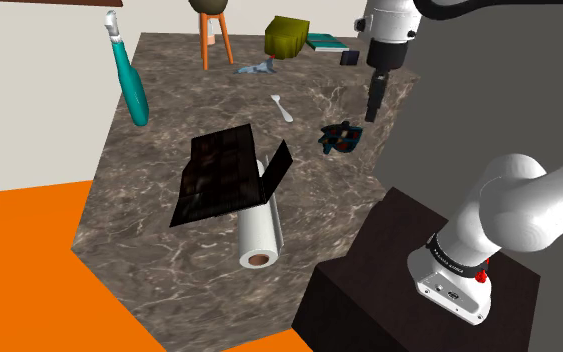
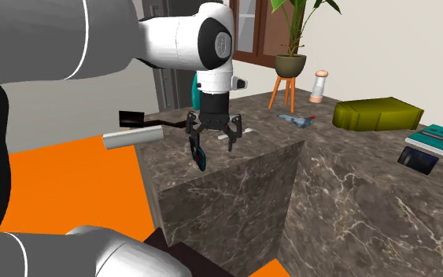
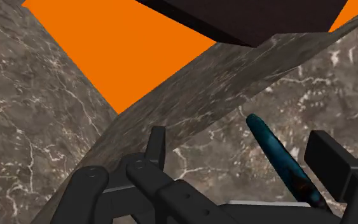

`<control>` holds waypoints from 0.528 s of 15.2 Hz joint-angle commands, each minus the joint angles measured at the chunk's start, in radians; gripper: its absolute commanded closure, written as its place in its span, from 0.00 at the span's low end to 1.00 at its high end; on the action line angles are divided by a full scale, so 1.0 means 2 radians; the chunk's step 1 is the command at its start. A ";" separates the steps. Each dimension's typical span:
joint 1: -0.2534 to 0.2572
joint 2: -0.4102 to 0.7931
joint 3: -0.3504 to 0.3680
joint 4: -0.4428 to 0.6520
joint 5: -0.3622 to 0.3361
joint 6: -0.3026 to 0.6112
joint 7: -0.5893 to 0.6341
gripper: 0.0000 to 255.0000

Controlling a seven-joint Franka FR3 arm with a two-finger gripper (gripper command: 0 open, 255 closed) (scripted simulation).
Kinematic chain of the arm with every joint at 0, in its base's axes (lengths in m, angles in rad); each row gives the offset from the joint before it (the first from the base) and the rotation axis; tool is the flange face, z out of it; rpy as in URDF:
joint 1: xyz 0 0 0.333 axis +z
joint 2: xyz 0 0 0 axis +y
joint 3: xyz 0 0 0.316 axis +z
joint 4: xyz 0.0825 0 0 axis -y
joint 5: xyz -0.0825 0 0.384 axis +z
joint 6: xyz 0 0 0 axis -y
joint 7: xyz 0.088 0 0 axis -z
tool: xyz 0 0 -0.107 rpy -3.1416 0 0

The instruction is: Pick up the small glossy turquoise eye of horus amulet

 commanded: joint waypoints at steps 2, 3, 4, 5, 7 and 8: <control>0.043 0.022 0.007 0.012 -0.006 0.031 -0.089 0.00; 0.057 0.025 0.010 0.013 -0.007 0.041 -0.117 0.00; 0.071 0.028 0.012 0.013 -0.008 0.051 -0.145 0.00; 0.085 0.029 0.015 0.013 -0.009 0.060 -0.173 0.00; 0.102 0.030 0.018 0.011 -0.010 0.071 -0.207 0.00; 0.102 0.029 0.018 0.004 -0.010 0.078 -0.207 0.00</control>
